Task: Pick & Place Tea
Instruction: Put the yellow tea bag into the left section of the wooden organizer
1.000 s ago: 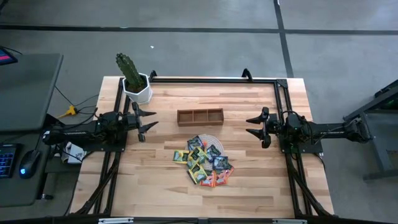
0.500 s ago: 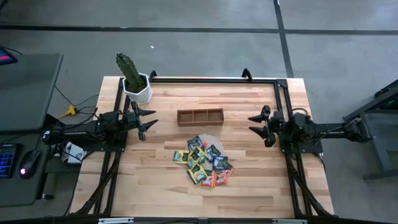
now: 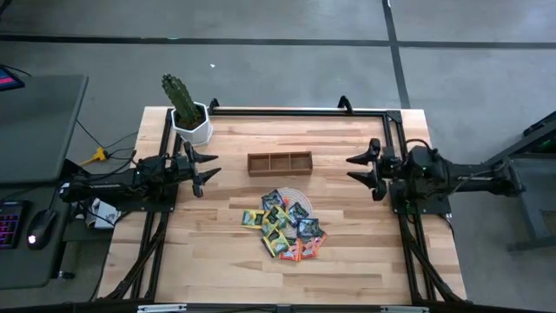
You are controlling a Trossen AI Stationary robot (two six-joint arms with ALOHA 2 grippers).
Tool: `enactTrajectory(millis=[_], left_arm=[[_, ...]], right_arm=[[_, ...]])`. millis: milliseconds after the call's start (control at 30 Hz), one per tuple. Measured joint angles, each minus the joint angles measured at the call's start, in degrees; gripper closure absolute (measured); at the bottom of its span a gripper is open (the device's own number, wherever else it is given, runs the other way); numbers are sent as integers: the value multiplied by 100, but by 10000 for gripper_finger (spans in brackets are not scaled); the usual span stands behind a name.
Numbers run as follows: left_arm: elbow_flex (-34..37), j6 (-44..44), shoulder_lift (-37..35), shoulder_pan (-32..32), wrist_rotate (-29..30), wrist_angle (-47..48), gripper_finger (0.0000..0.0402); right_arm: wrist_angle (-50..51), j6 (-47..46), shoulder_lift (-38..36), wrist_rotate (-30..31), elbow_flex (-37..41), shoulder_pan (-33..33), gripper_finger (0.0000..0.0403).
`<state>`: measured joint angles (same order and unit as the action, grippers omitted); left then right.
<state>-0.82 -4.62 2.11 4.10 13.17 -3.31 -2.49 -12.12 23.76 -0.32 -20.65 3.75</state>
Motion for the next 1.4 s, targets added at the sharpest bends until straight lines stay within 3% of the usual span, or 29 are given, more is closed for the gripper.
enactTrajectory(millis=[100,233,367,533,733,933,1200,1400], left_arm=[[0,0,0,0,-7,2,209],[0,74,0,0,-64,2,209],[-1,258,0,1,-106,2,209],[0,367,0,2,-114,2,209],[-1,378,0,1,-116,3,209],[-2,376,0,2,-114,42,209],[0,591,0,2,-114,111,209],[-1,1084,0,1,-114,125,209]], right_arm=[[194,119,365,0,-452,0,182],[-244,-651,702,-178,-851,0,182],[-881,-795,918,-602,-929,-3,183],[-1055,-849,1114,349,-929,9,183],[-1208,-1352,1792,-82,-929,-4,183],[-1156,-3070,2995,-246,-1080,-55,183],[-1294,-5451,4733,-1234,-1230,-78,183],[-2492,-6361,5790,-1541,-1230,-314,183]])
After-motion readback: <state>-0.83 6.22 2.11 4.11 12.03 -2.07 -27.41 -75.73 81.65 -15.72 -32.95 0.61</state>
